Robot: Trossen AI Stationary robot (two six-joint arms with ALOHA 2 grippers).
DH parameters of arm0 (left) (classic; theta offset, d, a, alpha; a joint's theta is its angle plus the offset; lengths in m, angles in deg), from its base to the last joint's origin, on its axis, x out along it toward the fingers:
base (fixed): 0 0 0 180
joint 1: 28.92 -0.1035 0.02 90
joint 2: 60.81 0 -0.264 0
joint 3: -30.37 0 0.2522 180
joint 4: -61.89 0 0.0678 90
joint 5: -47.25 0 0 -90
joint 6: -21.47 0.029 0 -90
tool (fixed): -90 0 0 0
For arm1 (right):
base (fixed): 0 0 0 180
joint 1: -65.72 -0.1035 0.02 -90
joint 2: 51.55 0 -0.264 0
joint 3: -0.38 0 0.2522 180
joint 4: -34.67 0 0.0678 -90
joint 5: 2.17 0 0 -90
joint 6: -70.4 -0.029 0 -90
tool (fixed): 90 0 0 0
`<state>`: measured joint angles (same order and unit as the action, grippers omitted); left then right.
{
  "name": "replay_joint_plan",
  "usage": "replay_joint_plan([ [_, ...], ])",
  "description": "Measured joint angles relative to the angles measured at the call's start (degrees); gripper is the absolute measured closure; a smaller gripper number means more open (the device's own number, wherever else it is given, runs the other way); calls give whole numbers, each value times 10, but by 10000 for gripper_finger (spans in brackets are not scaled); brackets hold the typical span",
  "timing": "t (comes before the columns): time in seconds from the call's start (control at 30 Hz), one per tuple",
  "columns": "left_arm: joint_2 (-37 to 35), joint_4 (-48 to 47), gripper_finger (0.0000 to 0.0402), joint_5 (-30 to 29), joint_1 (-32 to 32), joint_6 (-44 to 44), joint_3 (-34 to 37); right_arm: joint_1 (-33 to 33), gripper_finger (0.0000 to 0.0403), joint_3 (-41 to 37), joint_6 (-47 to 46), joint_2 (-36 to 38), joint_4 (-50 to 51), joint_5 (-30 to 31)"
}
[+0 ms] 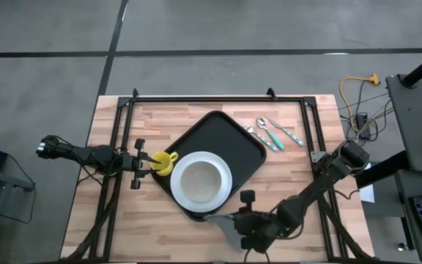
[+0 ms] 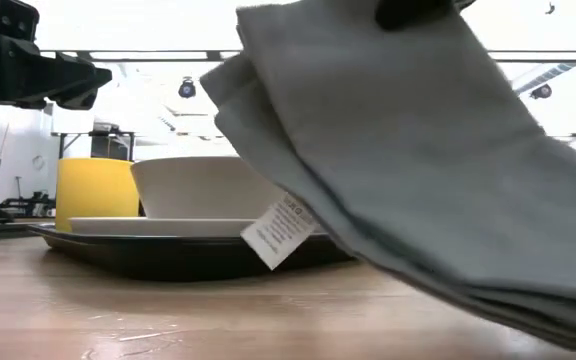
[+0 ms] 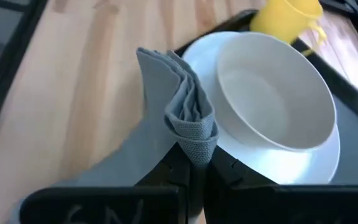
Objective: Set up tray
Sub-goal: Put the gray napkin to the right of the white plate on the black serving tray
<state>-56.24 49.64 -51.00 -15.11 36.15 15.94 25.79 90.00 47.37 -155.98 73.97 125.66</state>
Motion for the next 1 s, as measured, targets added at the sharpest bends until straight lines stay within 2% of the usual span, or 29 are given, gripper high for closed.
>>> replay_joint_plan([
  [0.53, 3, 0, 301, 0, 0, 0, 0, 55, 394, -35, -54, 51, 17, -33],
  [0.77, 4, 0, 301, 0, 0, 0, 0, 90, 394, -112, -191, 116, 47, -37],
  [1.0, 6, 0, 301, 0, 0, 0, 0, 131, 394, -221, -271, 231, 41, -53],
])
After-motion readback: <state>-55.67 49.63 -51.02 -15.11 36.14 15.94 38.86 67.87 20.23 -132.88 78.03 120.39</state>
